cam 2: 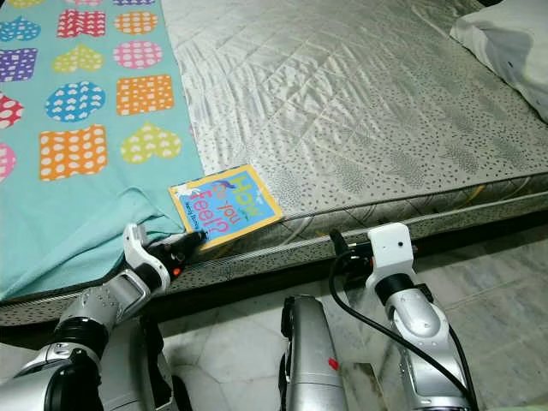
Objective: Clean up the room
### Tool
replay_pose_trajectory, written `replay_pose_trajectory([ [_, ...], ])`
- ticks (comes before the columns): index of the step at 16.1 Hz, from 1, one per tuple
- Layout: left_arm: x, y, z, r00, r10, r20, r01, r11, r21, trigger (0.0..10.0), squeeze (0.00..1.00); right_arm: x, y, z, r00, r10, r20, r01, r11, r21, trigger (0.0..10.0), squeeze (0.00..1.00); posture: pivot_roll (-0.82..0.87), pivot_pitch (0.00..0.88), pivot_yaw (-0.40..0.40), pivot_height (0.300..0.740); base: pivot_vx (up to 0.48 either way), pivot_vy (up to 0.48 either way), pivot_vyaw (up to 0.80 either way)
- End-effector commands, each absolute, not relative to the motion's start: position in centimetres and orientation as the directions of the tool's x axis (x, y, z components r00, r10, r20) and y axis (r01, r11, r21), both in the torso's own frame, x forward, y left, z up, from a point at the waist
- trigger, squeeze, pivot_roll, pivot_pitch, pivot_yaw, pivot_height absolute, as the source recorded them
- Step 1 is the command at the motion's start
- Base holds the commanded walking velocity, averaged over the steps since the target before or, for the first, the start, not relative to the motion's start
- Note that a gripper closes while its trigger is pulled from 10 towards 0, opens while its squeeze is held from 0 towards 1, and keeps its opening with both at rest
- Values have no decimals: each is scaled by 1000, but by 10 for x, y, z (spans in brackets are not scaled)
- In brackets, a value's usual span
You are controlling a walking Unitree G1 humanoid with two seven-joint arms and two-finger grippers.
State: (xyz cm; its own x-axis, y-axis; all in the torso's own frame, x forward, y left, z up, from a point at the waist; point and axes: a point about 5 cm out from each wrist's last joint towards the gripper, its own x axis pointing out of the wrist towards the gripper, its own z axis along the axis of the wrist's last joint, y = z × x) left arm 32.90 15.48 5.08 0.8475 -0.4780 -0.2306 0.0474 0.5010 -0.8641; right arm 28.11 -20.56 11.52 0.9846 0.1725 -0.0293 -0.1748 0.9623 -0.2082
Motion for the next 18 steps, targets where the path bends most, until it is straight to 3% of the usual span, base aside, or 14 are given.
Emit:
replay_pose_trajectory([
  [1, 326, 153, 46, 835, -493, -242, 32, 483, -875, 0, 0, 280, -207, 115, 985, 170, -33, -173, 962, -211, 10000, 0, -176, 219, -65, 538, 0, 0, 0],
  [13, 338, 162, 60, 867, -467, -173, 80, 474, -877, 0, 0, 280, -204, 114, 985, 169, -25, -171, 964, -205, 10000, 0, -174, 209, -57, 538, 0, 0, 0],
  [15, 341, 161, 65, 877, -458, -144, 127, 511, -850, 0, 0, 284, -200, 117, 985, 174, -13, -174, 967, -185, 10000, 0, -160, 197, -58, 538, 0, 0, 0],
  [18, 347, 165, 84, 905, -419, -72, 241, 644, -726, 0, 0, 295, -187, 124, 982, 188, 17, -185, 976, -115, 10000, 0, -119, 175, -49, 538, 0, 0, 0],
])
